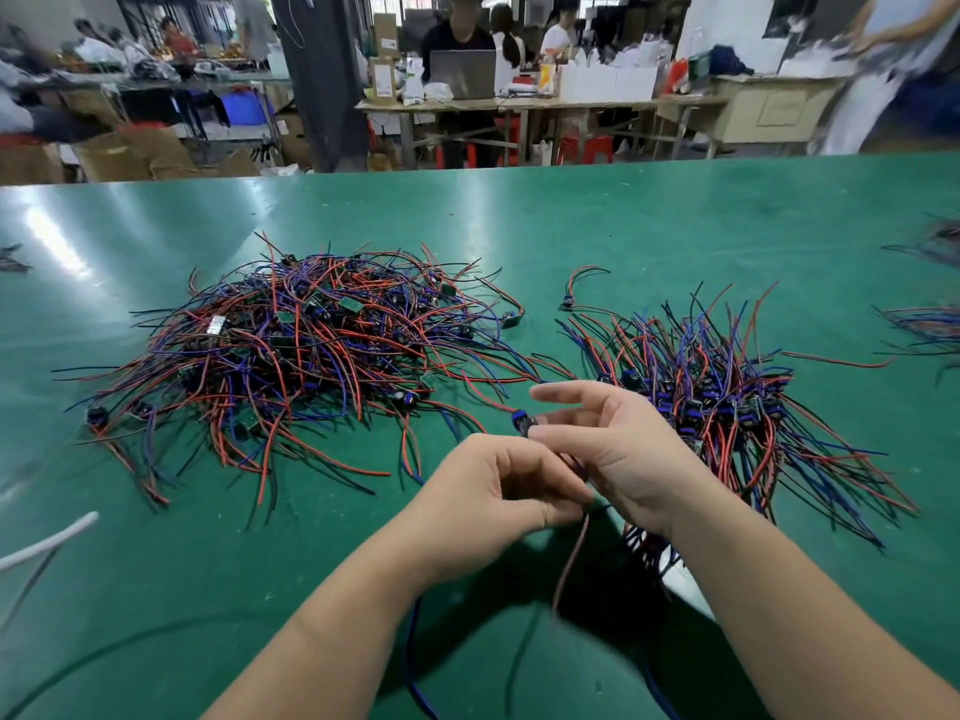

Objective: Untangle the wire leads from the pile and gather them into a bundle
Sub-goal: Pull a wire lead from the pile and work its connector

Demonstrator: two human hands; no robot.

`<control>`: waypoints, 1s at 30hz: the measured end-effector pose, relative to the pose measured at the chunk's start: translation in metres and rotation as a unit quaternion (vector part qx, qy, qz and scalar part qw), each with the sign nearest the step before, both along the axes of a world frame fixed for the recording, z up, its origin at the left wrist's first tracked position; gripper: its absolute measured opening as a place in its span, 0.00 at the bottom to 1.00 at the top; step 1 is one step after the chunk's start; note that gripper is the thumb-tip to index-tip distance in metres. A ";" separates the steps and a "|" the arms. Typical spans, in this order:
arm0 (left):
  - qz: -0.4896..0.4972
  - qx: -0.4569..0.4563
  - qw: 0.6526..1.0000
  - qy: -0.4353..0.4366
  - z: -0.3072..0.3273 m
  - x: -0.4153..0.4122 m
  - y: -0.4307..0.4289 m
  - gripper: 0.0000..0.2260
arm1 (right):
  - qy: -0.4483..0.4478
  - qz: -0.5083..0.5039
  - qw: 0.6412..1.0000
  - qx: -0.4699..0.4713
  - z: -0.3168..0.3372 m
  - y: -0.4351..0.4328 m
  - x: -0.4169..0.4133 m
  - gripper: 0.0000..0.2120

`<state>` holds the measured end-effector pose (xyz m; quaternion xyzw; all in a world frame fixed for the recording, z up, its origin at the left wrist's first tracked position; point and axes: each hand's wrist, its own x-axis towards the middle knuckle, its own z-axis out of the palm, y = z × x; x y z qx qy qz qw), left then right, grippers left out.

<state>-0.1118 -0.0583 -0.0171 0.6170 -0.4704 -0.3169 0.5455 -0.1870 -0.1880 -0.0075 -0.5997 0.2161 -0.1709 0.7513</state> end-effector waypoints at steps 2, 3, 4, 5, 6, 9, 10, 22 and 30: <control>0.054 0.024 0.998 0.033 -0.002 0.004 -0.002 0.06 | -0.041 -0.034 0.998 0.024 0.001 -0.002 0.001 0.12; 0.110 0.035 0.991 0.063 -0.003 0.005 -0.003 0.04 | -0.060 -0.044 0.997 0.032 0.002 -0.003 0.001 0.11; 0.166 0.042 0.980 0.101 -0.003 0.007 -0.005 0.06 | -0.072 -0.049 0.996 0.029 0.003 -0.004 0.001 0.09; 0.213 0.036 0.967 0.136 -0.003 0.009 -0.006 0.09 | -0.078 -0.049 0.996 0.016 0.004 -0.005 0.000 0.09; 0.247 0.017 0.956 0.154 -0.002 0.011 -0.006 0.12 | -0.078 -0.042 0.996 -0.007 0.004 -0.004 0.000 0.09; 0.294 -0.043 0.946 0.128 0.001 0.014 -0.002 0.17 | -0.062 0.017 0.993 -0.104 0.003 0.007 -0.001 0.10; 0.303 -0.048 0.946 0.105 0.001 0.016 0.000 0.17 | -0.057 0.042 0.990 -0.124 0.001 0.011 -0.001 0.10; 0.290 -0.073 0.935 -0.188 -0.001 0.005 0.001 0.09 | -0.014 0.036 0.997 0.061 -0.005 0.007 0.004 0.08; 0.285 -0.058 0.896 -0.336 -0.002 0.002 0.001 0.13 | 0.030 -0.034 0.999 0.010 -0.003 0.000 0.003 0.07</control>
